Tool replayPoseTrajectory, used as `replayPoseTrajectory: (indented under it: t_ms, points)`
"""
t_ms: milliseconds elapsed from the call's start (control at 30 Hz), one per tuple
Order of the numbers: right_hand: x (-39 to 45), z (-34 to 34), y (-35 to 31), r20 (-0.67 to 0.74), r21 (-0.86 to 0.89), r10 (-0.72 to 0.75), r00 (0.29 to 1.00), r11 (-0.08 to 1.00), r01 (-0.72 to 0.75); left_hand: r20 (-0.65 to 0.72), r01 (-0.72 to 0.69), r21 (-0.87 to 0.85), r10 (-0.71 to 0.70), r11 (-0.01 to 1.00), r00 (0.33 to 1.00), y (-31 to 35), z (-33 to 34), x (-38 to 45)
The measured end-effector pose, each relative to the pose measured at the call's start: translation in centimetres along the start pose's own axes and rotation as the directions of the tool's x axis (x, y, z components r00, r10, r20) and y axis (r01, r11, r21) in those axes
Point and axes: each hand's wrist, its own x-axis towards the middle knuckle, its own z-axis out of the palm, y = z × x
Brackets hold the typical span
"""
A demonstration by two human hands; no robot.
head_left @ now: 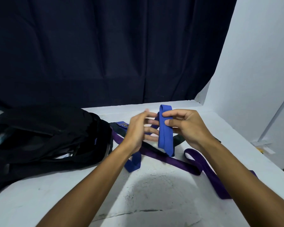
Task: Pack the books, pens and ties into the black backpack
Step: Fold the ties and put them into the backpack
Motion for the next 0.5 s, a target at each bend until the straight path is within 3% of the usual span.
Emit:
replayPoseTrajectory:
  t_ms: [67,133,267,500]
  points:
    - [0.2,-0.6,-0.9,0.055,0.078,0.008,0.998,0.997,-0.012,-0.183,-0.150,0.038,0.154,0.988,0.971,0.3,-0.5,0.9]
    - [0.4,-0.9,-2.1,0.126,0.170,0.013,0.992,0.985,-0.034,-0.143,-0.253,0.136,0.272,0.958,0.952,0.6,-0.4,1.6]
    - [0.9,-1.4,-4.3,0.202,0.327,-0.016,0.979,0.944,-0.052,0.112,-0.167,-0.079,0.176,0.983,0.978,0.9,0.4,2.5]
    - [1.4,-2.5,-4.9,0.157,0.297,-0.033,0.987,0.955,-0.016,0.056,-0.159,-0.041,0.161,0.986,0.985,-0.5,1.0,2.1]
